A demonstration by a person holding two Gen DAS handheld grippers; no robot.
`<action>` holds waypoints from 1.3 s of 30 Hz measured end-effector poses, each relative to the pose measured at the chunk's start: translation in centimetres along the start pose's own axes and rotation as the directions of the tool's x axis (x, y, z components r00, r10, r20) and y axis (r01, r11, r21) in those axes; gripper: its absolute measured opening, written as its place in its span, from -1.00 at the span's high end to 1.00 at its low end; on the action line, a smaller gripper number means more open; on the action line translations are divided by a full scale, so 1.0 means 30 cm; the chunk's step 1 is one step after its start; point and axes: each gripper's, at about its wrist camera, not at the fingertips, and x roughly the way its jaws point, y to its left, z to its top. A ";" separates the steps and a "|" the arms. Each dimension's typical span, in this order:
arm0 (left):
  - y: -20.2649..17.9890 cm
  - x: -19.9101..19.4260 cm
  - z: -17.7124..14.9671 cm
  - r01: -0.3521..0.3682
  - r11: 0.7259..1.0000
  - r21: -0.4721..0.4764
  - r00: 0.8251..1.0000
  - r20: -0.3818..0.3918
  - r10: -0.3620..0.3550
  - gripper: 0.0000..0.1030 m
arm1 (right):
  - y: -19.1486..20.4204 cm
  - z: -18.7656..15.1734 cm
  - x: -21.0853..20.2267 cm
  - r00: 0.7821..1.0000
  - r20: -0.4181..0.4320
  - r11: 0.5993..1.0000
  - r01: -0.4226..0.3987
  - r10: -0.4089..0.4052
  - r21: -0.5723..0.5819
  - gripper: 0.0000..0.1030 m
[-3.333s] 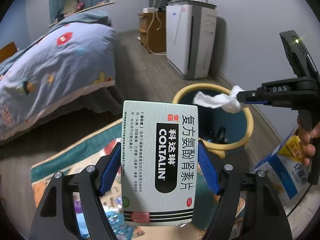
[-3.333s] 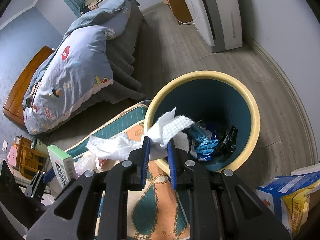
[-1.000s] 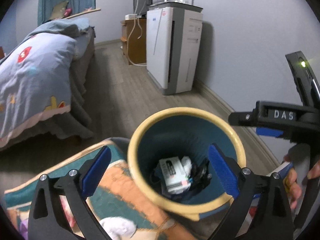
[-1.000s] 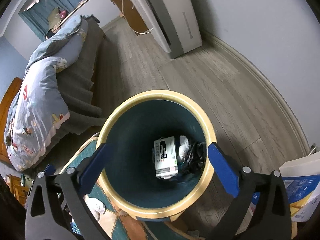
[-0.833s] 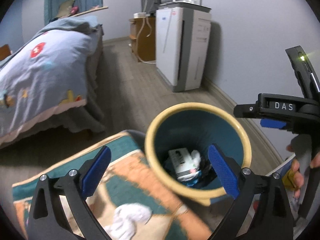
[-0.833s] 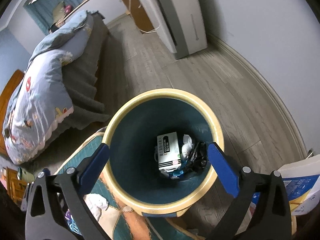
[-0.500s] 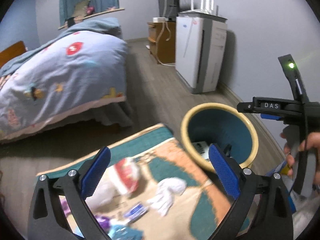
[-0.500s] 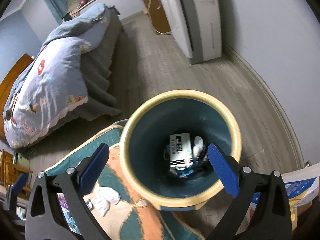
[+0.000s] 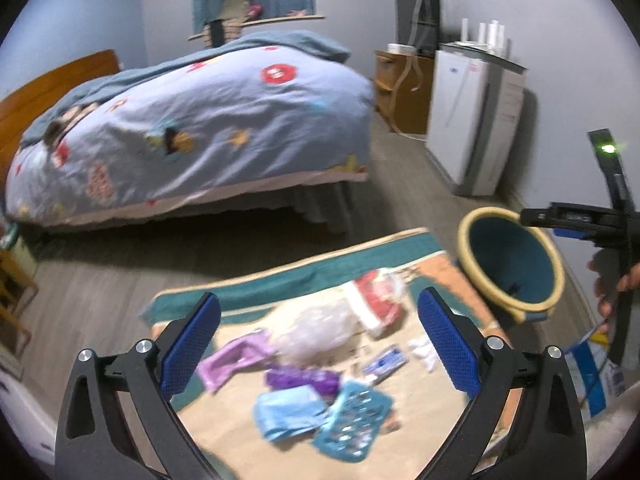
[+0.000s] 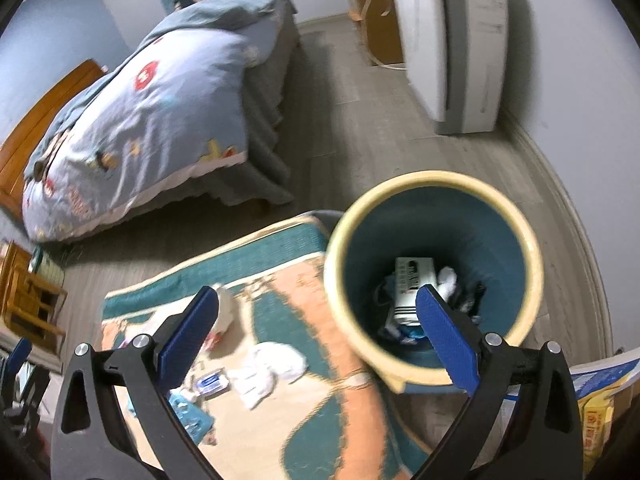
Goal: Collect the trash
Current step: 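Move both tools back over the stool, then grasp the red floral paper cup with the right tool while the left tool grasps the clear plastic bag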
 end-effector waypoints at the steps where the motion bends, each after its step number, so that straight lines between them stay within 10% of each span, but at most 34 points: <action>1: 0.035 0.005 -0.013 -0.015 1.000 -0.015 1.000 -0.010 0.014 -0.89 | 0.028 -0.008 0.006 1.000 -0.006 1.000 -0.008 0.008 -0.015 -0.89; 22: 0.390 0.282 -0.144 -0.144 0.981 -0.127 0.966 -0.231 0.112 -0.89 | 0.392 -0.106 0.331 0.987 -0.162 0.980 -0.010 -0.022 -0.197 -0.89; 29: 0.320 0.377 -0.121 -0.070 0.995 -0.076 0.968 -0.246 0.050 -0.89 | 0.378 -0.086 0.457 0.978 -0.207 0.984 -0.002 -0.035 -0.178 -0.86; 39: 0.188 0.506 -0.103 0.026 1.000 -0.003 0.952 -0.304 -0.025 -0.89 | 0.371 -0.087 0.560 0.960 -0.280 0.988 -0.039 -0.005 -0.152 -0.20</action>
